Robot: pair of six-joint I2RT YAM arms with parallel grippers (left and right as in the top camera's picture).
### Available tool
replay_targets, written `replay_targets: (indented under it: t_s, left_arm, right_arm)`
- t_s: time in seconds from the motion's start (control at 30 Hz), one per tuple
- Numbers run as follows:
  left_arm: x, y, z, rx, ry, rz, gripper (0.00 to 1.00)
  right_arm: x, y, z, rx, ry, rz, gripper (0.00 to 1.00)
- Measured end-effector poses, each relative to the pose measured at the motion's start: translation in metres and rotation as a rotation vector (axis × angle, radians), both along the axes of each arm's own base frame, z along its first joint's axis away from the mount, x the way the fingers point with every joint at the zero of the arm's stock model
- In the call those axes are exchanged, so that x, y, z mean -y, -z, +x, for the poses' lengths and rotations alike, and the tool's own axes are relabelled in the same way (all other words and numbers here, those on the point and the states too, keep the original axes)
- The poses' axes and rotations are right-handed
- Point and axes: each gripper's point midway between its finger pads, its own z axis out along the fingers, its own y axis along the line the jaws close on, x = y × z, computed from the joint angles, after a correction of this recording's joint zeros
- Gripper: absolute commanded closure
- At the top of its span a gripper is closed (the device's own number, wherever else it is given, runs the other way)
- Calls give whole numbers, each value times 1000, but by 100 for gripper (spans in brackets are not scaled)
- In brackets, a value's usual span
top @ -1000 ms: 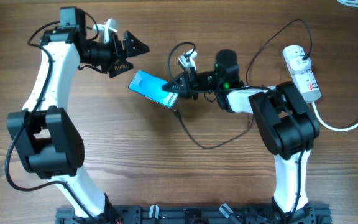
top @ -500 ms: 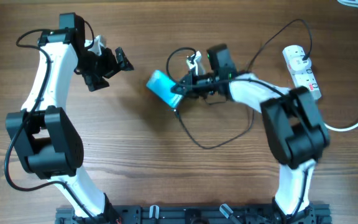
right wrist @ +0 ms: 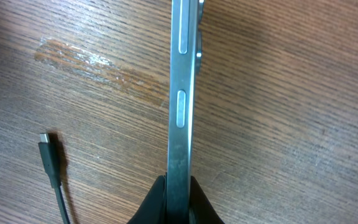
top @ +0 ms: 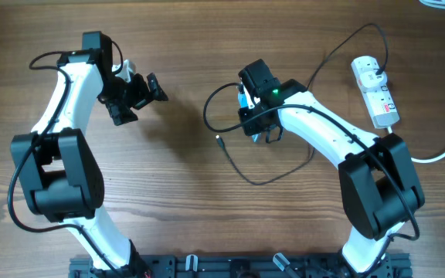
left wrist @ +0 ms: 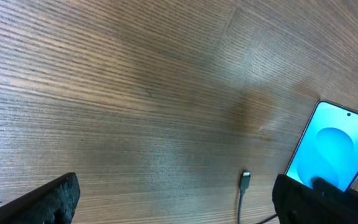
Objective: Plug charger to phone and switch on socket
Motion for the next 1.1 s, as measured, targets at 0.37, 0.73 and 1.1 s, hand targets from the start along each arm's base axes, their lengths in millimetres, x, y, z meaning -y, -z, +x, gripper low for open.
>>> replay_targets:
  t_s: [0.37,0.73,1.1]
  left_arm:
    - [0,0,2,10,0,1,0]
    - [0,0,5,20,0,2,0]
    - [0,0,5,20,0,2,0]
  right_arm:
    - [-1,3,-5,-18,-31,7,89]
    - [-2,5,-5,-5,-74,4,74]
    - [-6,3,1,26,-105,13,95]
